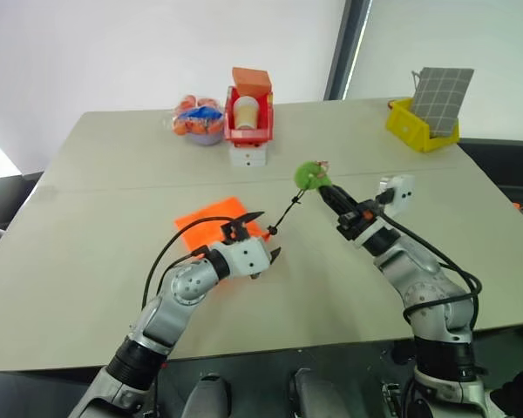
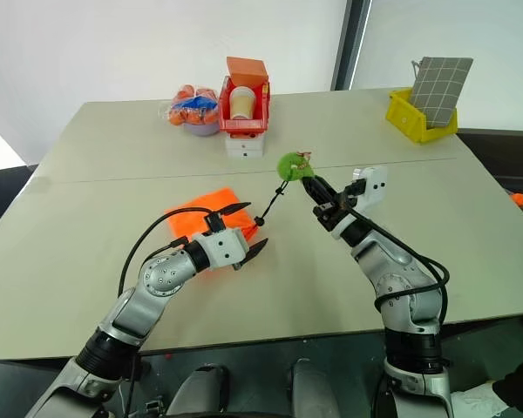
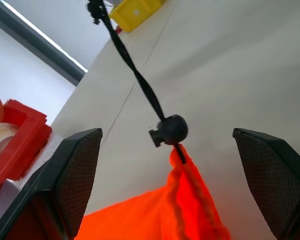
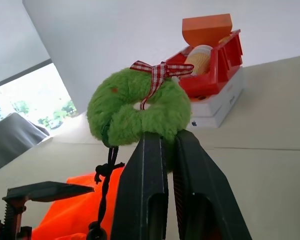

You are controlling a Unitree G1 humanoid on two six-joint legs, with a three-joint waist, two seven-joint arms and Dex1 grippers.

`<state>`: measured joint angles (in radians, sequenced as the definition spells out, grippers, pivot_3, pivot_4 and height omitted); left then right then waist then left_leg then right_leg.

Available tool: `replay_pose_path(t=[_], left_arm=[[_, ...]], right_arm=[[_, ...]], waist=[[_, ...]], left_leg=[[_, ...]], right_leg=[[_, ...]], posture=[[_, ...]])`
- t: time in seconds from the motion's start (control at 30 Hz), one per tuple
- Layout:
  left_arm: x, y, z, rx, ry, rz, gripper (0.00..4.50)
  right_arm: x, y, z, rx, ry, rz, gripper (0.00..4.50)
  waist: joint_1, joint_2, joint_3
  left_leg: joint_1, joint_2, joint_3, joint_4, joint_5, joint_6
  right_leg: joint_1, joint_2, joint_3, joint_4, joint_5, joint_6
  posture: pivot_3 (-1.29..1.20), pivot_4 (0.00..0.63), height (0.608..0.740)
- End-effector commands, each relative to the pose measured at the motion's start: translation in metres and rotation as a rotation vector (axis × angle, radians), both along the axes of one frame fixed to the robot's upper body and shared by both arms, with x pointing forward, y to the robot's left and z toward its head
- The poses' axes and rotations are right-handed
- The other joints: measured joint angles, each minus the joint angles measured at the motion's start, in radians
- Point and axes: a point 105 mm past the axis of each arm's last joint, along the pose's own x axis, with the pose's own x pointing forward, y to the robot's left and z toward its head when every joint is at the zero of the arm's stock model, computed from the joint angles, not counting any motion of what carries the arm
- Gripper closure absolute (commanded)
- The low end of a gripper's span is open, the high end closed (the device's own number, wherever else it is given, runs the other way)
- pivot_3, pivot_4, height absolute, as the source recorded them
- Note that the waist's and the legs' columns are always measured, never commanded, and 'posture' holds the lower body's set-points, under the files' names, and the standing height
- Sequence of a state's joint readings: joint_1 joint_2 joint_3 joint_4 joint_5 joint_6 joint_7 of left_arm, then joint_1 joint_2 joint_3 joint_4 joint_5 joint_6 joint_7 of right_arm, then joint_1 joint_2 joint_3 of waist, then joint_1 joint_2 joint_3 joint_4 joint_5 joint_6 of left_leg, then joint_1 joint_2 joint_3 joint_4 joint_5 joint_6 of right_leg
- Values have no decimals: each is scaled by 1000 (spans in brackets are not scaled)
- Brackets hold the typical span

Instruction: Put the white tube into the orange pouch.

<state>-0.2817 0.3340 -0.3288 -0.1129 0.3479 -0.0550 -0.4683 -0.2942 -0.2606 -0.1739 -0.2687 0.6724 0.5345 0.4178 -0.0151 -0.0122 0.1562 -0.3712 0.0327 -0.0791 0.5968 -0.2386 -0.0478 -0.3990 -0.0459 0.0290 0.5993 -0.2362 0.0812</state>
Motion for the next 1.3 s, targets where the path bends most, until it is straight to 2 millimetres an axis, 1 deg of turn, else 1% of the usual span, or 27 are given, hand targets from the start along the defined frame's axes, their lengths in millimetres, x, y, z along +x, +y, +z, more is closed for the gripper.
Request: replay_pose_path(t=[0.03, 0.1, 0.3, 0.57, 0.63, 0.67, 0.7, 0.8, 1.17, 1.23, 1.3], left_arm=[[9, 2, 9, -136, 53, 86, 34], [10, 1, 7, -206, 134, 109, 34], [3, -11, 3, -243, 265, 39, 34], [4, -18, 10, -236, 254, 37, 34], [4, -19, 10, -231, 249, 38, 565], [4, -19, 10, -230, 249, 36, 936], [3, -20, 10, -229, 249, 35, 1356], [5, -19, 11, -224, 242, 49, 2842], [6, -19, 11, -212, 229, 62, 2842], [6, -18, 11, -213, 229, 62, 3421], [7, -17, 11, -211, 232, 64, 4192]], right_arm=[[-3, 1, 12, 14, -51, 0, 4500], [-3, 2, 12, 6, -55, 4, 4500], [-4, 3, 13, 3, -60, 10, 4500], [-5, 5, 12, -1, -60, 17, 4500], [-5, 5, 12, -4, -60, 19, 4500], [-6, 6, 12, -5, -59, 21, 4500], [-6, 6, 12, -5, -59, 22, 4500], [-7, 7, 11, -7, -58, 26, 4500], [-8, 10, 11, -8, -60, 34, 4500], [-8, 10, 11, -8, -61, 34, 4500], [-8, 10, 11, -7, -62, 34, 4500]], waist=[[1, 0, 0], [1, 0, 0], [-2, 0, 0], [0, 0, 0], [0, 0, 0], [0, 0, 0], [0, 0, 0], [0, 0, 0], [0, 0, 0], [0, 0, 0], [0, 0, 0]], left_leg=[[0, 0, 0, 0, 0, 0], [0, 0, 0, 0, 0, 0], [0, 0, 0, 0, 0, 0], [0, 0, 0, 0, 0, 0], [0, 0, 0, 0, 0, 0], [0, 0, 0, 0, 0, 0], [0, 0, 0, 0, 0, 0], [0, 0, 0, 0, 0, 0], [0, 0, 0, 0, 0, 0], [0, 0, 0, 0, 0, 0], [0, 0, 0, 0, 0, 0]], right_leg=[[0, 0, 0, 0, 0, 0], [0, 0, 0, 0, 0, 0], [0, 0, 0, 0, -1, 2], [0, 0, 0, 0, -1, 2], [0, 0, 0, 0, -1, 2], [0, 0, 0, 0, -1, 2], [0, 0, 0, 0, -1, 2], [0, 0, 0, 0, -1, 2], [0, 0, 0, 0, -1, 2], [0, 0, 0, 0, -1, 2], [0, 0, 0, 0, -1, 2]], posture=[[0, 150, 740], [0, 150, 740], [0, 150, 740], [0, 150, 740], [0, 150, 740], [0, 150, 740], [0, 150, 740], [0, 150, 740], [0, 150, 740], [0, 150, 740], [0, 150, 740]])
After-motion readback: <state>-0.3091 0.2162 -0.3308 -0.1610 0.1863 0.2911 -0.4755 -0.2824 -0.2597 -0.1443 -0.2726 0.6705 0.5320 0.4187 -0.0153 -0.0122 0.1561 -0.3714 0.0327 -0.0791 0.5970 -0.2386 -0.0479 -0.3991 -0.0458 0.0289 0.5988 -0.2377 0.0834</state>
